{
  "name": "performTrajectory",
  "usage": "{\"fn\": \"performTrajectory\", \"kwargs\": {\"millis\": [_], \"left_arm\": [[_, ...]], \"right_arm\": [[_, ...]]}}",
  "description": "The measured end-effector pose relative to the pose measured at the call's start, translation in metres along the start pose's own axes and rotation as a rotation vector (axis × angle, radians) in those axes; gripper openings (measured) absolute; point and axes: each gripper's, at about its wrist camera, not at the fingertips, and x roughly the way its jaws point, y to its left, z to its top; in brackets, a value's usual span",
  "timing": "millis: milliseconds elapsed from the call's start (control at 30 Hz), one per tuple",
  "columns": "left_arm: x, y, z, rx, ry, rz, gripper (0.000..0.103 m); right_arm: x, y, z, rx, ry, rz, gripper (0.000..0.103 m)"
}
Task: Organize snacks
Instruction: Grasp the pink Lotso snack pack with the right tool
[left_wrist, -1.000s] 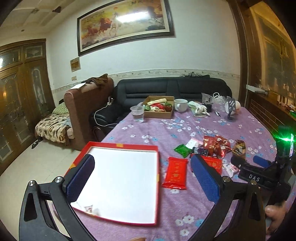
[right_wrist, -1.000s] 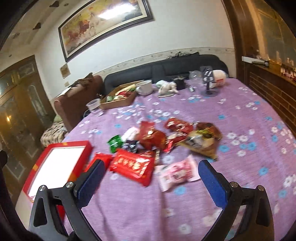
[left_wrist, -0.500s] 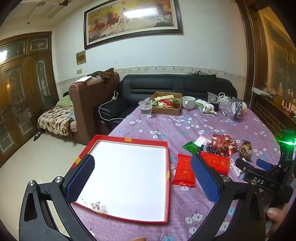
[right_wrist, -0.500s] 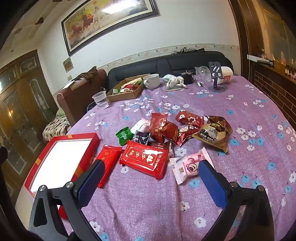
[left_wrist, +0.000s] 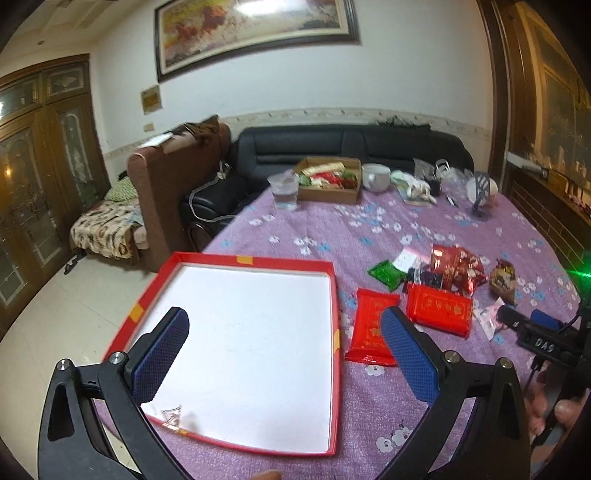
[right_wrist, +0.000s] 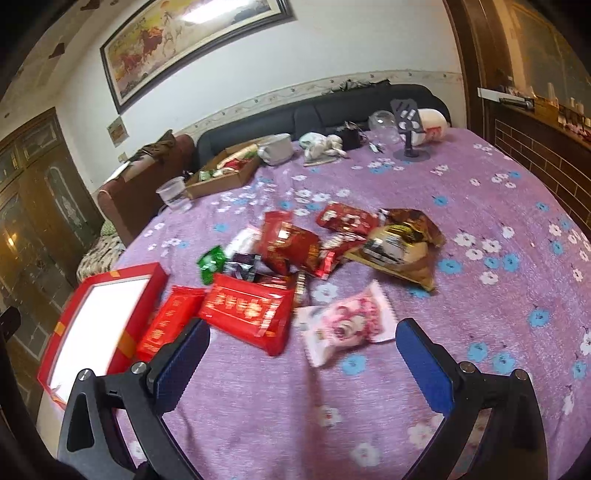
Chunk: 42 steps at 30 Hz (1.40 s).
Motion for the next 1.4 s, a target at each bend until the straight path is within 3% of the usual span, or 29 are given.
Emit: {"fn": "performTrajectory", "kwargs": {"millis": [300, 533, 767, 867, 1067, 1200, 1400], "left_arm": [[0.062, -0.018, 0.001, 0.093, 0.151, -0.055, 0.103], [0.086, -0.063, 0.002, 0.224, 0.206, -0.093, 0.103], [0.109, -0.089, -0.002, 0.307, 0.276, -0.124, 0.103], [0.116, -0.099, -0.003, 0.329, 0.299, -0.13, 0.103], [0.136, -0.109, -0.008, 0.343, 0.369, -0.143, 0.103], [0.148, -0.11, -0.01, 0.344, 0.392, -0.137, 0.103], [0.159, -0.108, -0.01, 0.324, 0.413, -0.141, 0.098]], "right_arm": [[0.024, -0.041, 0.005, 0.054, 0.097, -0.052, 0.102], [0.057, -0.04, 0.008, 0.041, 0.223, -0.101, 0.102], [0.073, -0.019, 0.008, -0.085, 0.246, -0.172, 0.1], [0.073, -0.012, 0.005, -0.142, 0.225, -0.191, 0.093], [0.068, -0.01, 0.005, -0.174, 0.175, -0.165, 0.055], [0.065, -0.02, 0.008, -0.128, 0.157, -0.158, 0.035], [0.064, -0.029, 0.011, -0.083, 0.152, -0.127, 0.032]]}}
